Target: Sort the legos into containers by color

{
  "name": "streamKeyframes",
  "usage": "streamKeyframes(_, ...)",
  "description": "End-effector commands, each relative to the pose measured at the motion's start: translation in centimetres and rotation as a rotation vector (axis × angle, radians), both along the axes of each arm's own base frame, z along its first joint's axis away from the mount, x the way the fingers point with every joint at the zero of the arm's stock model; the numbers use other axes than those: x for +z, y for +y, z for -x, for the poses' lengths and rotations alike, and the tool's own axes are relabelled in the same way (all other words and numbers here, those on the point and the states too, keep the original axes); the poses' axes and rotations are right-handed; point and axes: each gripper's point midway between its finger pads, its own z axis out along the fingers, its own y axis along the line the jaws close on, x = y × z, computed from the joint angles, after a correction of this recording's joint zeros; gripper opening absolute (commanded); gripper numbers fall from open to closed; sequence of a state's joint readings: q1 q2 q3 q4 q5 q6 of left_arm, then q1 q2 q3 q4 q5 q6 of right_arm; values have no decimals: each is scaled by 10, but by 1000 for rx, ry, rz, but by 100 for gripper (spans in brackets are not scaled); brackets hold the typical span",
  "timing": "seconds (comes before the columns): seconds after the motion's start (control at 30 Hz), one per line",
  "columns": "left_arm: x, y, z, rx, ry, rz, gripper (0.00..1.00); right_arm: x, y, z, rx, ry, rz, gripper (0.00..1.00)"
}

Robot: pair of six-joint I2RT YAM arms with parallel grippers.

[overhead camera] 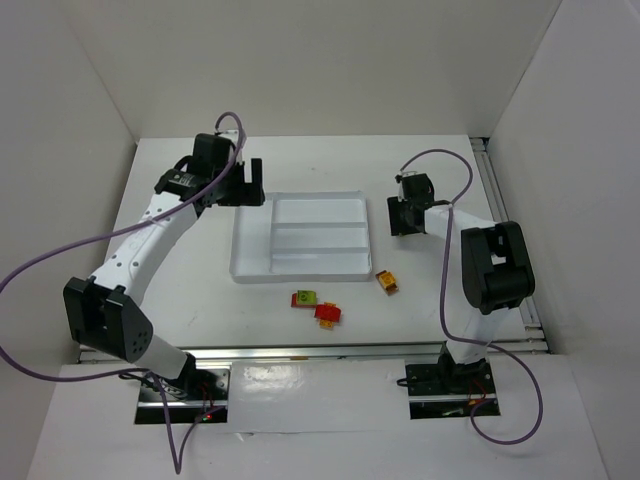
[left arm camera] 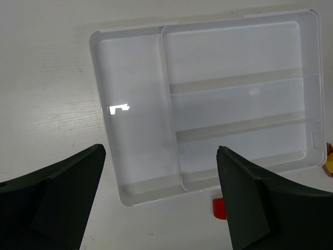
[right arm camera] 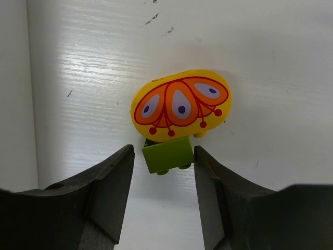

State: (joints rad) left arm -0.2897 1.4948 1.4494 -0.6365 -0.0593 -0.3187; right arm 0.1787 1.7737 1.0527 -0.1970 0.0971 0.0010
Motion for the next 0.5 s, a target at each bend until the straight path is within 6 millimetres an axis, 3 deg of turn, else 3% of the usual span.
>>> streamKeyframes(0.0, 7, -8, -5, -17, -12, 27, 100, 3, -1, -5, -8, -28, -10, 57)
streamKeyframes(0.13, 7, -13, -6, -33, -6, 40, 100, -1, -3, -1, -14, -18, -1, 50)
streamKeyframes(0.17, 7, -13, -6, -33, -6, 40, 100, -1, -3, -1, -14, -18, -1, 42)
streamKeyframes(0.3, 8, -19, -7, -58, -1, 62, 100, 2, -1, 0, -29, -23, 4, 32)
streamKeyframes(0.43, 32, -32, -14, -105, -22, 110, 100, 38, 7, 2, -47, -89, 2, 28)
streamKeyframes(0.47, 30, -36, -13, -122, 4, 120, 100, 46, 12, 5, -52, -99, -15, 27)
